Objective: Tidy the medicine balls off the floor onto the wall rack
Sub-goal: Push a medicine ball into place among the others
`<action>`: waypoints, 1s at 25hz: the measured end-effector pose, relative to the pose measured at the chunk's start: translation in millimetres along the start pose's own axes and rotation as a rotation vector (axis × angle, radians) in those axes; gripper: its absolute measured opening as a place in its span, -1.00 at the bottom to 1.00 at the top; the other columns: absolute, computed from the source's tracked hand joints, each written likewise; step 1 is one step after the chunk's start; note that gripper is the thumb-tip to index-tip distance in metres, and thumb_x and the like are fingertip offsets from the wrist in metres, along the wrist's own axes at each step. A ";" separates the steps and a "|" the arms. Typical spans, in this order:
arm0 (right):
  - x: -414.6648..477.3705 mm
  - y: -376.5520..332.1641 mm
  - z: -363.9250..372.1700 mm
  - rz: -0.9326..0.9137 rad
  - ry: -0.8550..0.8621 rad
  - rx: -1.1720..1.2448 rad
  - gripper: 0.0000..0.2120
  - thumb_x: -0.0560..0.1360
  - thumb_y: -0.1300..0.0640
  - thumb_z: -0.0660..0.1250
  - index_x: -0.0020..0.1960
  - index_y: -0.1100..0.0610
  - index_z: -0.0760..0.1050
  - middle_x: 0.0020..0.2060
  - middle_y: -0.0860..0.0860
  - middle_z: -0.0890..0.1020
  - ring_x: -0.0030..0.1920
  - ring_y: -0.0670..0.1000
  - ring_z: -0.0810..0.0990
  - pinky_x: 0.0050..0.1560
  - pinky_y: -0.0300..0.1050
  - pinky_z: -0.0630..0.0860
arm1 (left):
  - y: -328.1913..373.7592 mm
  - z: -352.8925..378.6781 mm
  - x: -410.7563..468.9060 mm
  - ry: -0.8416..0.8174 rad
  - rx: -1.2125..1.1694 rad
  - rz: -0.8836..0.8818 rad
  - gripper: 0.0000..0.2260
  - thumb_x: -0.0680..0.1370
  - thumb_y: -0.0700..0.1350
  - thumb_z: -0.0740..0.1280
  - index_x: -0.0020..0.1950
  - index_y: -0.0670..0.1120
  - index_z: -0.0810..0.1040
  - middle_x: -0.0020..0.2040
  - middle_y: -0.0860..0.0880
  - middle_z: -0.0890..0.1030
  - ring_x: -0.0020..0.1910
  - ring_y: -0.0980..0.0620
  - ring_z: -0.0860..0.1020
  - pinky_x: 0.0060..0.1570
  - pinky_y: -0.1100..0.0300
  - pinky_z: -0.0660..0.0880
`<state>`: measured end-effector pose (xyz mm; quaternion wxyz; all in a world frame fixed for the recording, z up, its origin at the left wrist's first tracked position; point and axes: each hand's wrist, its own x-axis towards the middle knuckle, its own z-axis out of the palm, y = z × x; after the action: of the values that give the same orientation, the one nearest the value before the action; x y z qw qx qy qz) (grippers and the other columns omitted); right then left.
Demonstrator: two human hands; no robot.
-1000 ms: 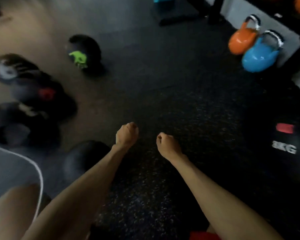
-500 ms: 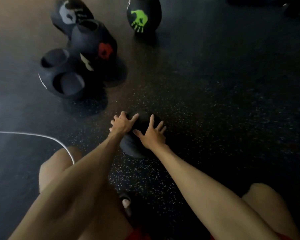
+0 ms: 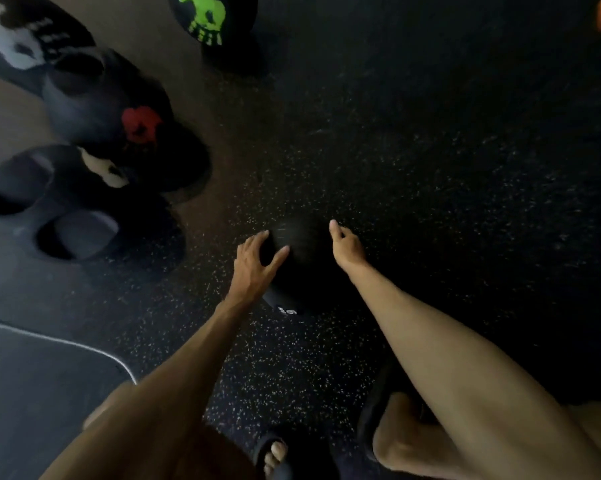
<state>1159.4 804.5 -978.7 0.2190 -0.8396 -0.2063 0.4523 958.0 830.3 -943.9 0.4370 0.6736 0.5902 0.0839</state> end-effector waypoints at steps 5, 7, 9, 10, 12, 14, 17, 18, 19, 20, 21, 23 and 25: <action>18.6 29.2 -37.1 -0.013 0.123 0.096 -0.52 0.67 -0.13 0.10 0.36 0.19 0.47 0.28 0.16 0.56 0.29 0.16 0.53 0.28 0.00 0.42 | 40.3 42.6 28.7 -0.011 -0.106 -0.118 -0.36 0.43 0.42 0.31 0.47 0.31 0.25 0.50 -0.10 0.27 0.49 -0.23 0.21 0.45 -0.27 0.21; -0.2 53.4 -24.5 -0.189 0.318 0.095 -0.51 0.65 -0.17 0.10 0.42 0.13 0.42 0.32 0.13 0.52 0.32 0.10 0.49 0.31 -0.05 0.40 | 64.7 51.0 46.6 0.012 -0.005 -0.176 -0.31 0.43 0.46 0.28 0.50 0.27 0.23 0.49 -0.16 0.26 0.47 -0.30 0.21 0.40 -0.33 0.22; -25.5 69.3 -2.5 -0.376 0.455 0.056 -0.37 0.61 -0.31 0.04 0.52 0.06 0.29 0.44 0.10 0.38 0.44 0.03 0.35 0.42 -0.08 0.30 | 92.0 59.0 66.8 -0.001 0.108 -0.228 -0.24 0.41 0.51 0.21 0.52 0.19 0.22 0.48 -0.20 0.27 0.45 -0.34 0.23 0.37 -0.36 0.22; -31.4 72.1 5.5 -0.397 0.467 0.044 -0.29 0.58 -0.38 -0.01 0.57 0.02 0.20 0.51 0.08 0.29 0.50 0.01 0.26 0.47 -0.08 0.23 | 101.9 62.1 76.2 -0.014 0.162 -0.249 -0.23 0.42 0.52 0.18 0.52 0.15 0.23 0.48 -0.22 0.27 0.44 -0.35 0.23 0.36 -0.38 0.22; -31.9 72.8 9.6 -0.335 0.453 0.107 -0.23 0.54 -0.45 -0.06 0.62 -0.04 0.06 0.58 0.04 0.17 0.55 -0.01 0.14 0.52 -0.06 0.16 | 114.9 70.4 88.9 -0.040 0.259 -0.246 -0.27 0.48 0.49 0.12 0.52 0.10 0.26 0.48 -0.23 0.29 0.44 -0.36 0.24 0.36 -0.37 0.21; -17.5 69.6 0.7 -0.290 0.455 0.239 -0.27 0.57 -0.41 -0.06 0.62 -0.04 0.07 0.58 0.03 0.20 0.54 -0.01 0.18 0.52 -0.05 0.18 | 118.7 75.0 94.9 -0.010 0.298 -0.163 -0.39 0.57 0.37 0.11 0.50 0.05 0.34 0.45 -0.21 0.37 0.42 -0.32 0.28 0.39 -0.29 0.21; 22.8 72.2 -31.2 -0.213 0.454 0.504 -0.45 0.68 -0.15 0.05 0.56 0.12 0.26 0.50 0.07 0.37 0.47 0.01 0.34 0.44 -0.20 0.26 | 108.0 75.8 98.0 0.060 0.172 0.162 -0.59 0.67 0.08 0.15 0.49 0.01 0.40 0.44 -0.10 0.47 0.39 -0.16 0.33 0.41 -0.03 0.25; 39.8 78.5 -47.1 -0.119 0.412 0.592 -0.51 0.69 -0.08 0.08 0.50 0.18 0.35 0.44 0.11 0.44 0.43 0.06 0.42 0.41 -0.20 0.31 | 101.1 76.1 97.9 0.010 0.080 0.259 -0.61 0.68 0.00 0.16 0.52 0.01 0.38 0.48 -0.06 0.43 0.40 -0.07 0.32 0.43 0.06 0.25; 53.6 87.0 -65.5 -0.015 0.348 0.637 -0.54 0.69 -0.05 0.10 0.45 0.21 0.42 0.39 0.14 0.50 0.38 0.11 0.48 0.41 -0.10 0.37 | 94.8 77.9 98.9 -0.064 0.020 0.327 -0.60 0.69 -0.01 0.17 0.55 0.04 0.33 0.54 -0.02 0.35 0.46 -0.01 0.27 0.48 0.09 0.21; 60.3 93.9 -81.3 0.061 0.275 0.632 -0.55 0.69 -0.07 0.12 0.41 0.20 0.46 0.35 0.15 0.53 0.33 0.15 0.51 0.39 0.01 0.41 | 86.8 79.8 100.5 -0.128 -0.003 0.352 -0.55 0.68 0.06 0.17 0.58 0.08 0.27 0.59 -0.01 0.25 0.54 0.00 0.19 0.54 0.00 0.13; 63.3 99.4 -92.1 0.092 0.231 0.602 -0.56 0.68 -0.08 0.13 0.40 0.18 0.46 0.34 0.14 0.54 0.30 0.15 0.53 0.37 0.05 0.44 | 82.2 83.8 102.7 -0.173 -0.002 0.320 -0.48 0.65 0.20 0.16 0.60 0.14 0.19 0.62 0.01 0.16 0.59 -0.02 0.08 0.57 -0.12 0.04; 59.2 98.7 -97.8 0.042 0.298 0.542 -0.56 0.67 -0.07 0.16 0.44 0.16 0.42 0.34 0.10 0.53 0.30 0.11 0.52 0.31 -0.09 0.44 | 91.5 94.0 105.4 -0.209 -0.055 0.158 -0.31 0.53 0.40 0.17 0.60 0.21 0.10 0.63 0.02 0.12 0.61 -0.07 0.03 0.56 -0.20 0.01; 42.9 89.2 -86.7 -0.053 0.479 0.516 -0.54 0.66 -0.10 0.13 0.47 0.12 0.37 0.36 0.10 0.48 0.32 0.07 0.50 0.29 -0.12 0.43 | 116.3 106.7 108.2 -0.211 -0.111 0.057 -0.29 0.51 0.39 0.23 0.60 0.23 0.09 0.61 -0.06 0.14 0.58 -0.14 0.11 0.53 -0.20 0.12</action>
<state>1268.0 739.0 -1013.9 0.4780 -0.8331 -0.0498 0.2739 1140.4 881.1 -971.9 0.5308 0.6699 0.5160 0.0576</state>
